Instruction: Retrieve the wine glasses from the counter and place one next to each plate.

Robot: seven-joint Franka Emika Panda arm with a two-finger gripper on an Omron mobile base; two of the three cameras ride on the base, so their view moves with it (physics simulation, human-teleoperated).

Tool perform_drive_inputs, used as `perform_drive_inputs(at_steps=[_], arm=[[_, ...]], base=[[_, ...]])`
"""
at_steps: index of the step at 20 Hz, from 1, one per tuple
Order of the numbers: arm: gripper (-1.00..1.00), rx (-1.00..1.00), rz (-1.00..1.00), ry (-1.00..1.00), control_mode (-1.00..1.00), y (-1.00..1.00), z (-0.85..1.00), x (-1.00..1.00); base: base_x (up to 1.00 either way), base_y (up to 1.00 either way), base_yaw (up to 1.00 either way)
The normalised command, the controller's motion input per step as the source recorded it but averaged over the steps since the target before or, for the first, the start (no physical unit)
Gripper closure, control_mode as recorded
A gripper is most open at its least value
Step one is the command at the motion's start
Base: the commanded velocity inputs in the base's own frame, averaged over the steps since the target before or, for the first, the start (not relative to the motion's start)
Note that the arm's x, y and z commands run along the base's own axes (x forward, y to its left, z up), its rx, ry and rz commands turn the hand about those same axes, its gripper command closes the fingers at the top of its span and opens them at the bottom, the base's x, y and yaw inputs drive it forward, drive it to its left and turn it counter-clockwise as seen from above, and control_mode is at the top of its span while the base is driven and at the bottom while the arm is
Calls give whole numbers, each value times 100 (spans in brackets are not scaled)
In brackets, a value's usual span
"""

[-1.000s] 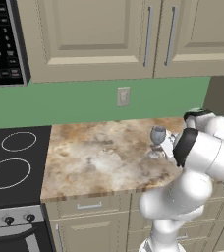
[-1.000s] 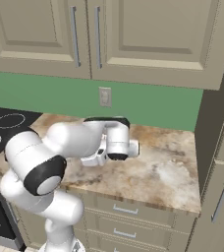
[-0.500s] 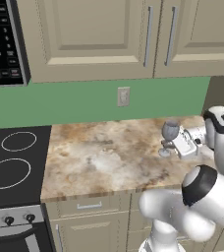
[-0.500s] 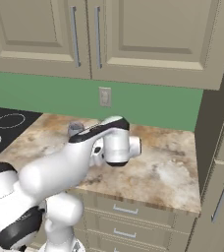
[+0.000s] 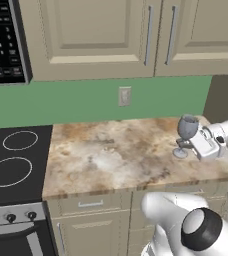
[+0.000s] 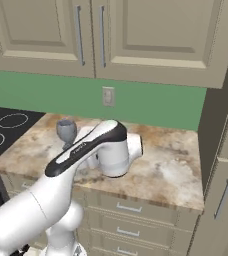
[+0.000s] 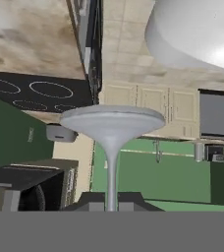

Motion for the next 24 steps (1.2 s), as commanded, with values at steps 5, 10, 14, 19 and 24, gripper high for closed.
perform_drive_inputs(at_steps=[5, 10, 14, 19, 24], arm=[[100, 0, 0, 0, 100, 0, 0, 0], [100, 0, 0, 0, 100, 0, 0, 0], [100, 0, 0, 0, 100, 0, 0, 0], [100, 0, 0, 0, 100, 0, 0, 0], [100, 0, 0, 0, 100, 0, 0, 0]], base=[[-96, 0, 1], [-100, 0, 4], [-100, 45, 4], [-100, 100, 0], [-82, 100, 26]])
